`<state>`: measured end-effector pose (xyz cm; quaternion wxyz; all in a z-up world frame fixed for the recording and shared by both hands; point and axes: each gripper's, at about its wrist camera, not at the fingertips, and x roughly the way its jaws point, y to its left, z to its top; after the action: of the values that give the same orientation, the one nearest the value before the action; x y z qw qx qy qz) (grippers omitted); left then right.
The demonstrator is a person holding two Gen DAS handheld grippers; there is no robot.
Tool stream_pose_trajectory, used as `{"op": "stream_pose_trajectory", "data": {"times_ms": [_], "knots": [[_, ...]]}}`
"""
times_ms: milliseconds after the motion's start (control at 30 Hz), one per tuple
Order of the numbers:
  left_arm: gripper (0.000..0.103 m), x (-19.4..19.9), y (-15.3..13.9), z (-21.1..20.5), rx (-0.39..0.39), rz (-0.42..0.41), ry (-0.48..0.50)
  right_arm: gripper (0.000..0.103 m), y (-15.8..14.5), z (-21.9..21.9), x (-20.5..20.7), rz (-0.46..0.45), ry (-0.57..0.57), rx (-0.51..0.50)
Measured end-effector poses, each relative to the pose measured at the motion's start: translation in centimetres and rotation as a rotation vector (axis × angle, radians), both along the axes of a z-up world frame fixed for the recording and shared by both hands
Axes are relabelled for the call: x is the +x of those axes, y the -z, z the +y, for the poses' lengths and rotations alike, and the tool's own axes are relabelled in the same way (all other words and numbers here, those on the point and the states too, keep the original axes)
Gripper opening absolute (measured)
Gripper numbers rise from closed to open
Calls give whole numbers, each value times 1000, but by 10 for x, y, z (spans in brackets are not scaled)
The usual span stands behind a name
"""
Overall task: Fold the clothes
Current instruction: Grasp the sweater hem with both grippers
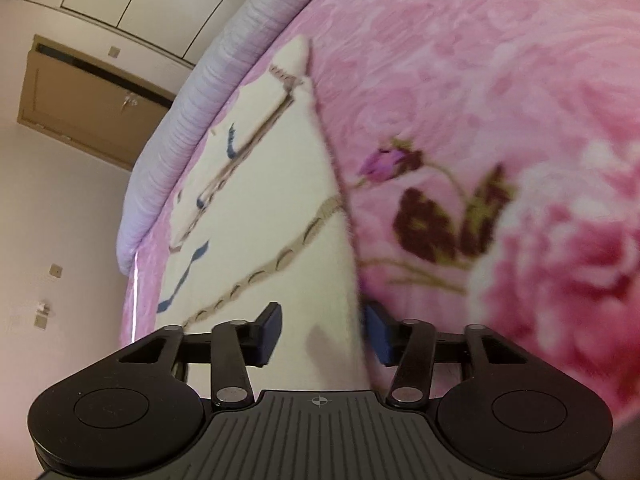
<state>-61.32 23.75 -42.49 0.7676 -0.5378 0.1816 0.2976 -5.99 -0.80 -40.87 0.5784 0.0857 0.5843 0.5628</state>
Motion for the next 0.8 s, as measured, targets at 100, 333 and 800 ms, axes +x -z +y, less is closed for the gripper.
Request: {"op": "stream_pose_trajectory", "data": {"times_ms": [100, 333, 800], "knots": [[34, 3, 9, 7, -30, -53, 2, 44, 7, 7, 3, 52, 0, 22], [6, 9, 17, 15, -52, -46, 17, 18, 20, 26, 6, 95, -15, 28], [4, -27, -33, -34, 129, -12, 64, 5, -26, -22, -3, 18, -38, 62]]}}
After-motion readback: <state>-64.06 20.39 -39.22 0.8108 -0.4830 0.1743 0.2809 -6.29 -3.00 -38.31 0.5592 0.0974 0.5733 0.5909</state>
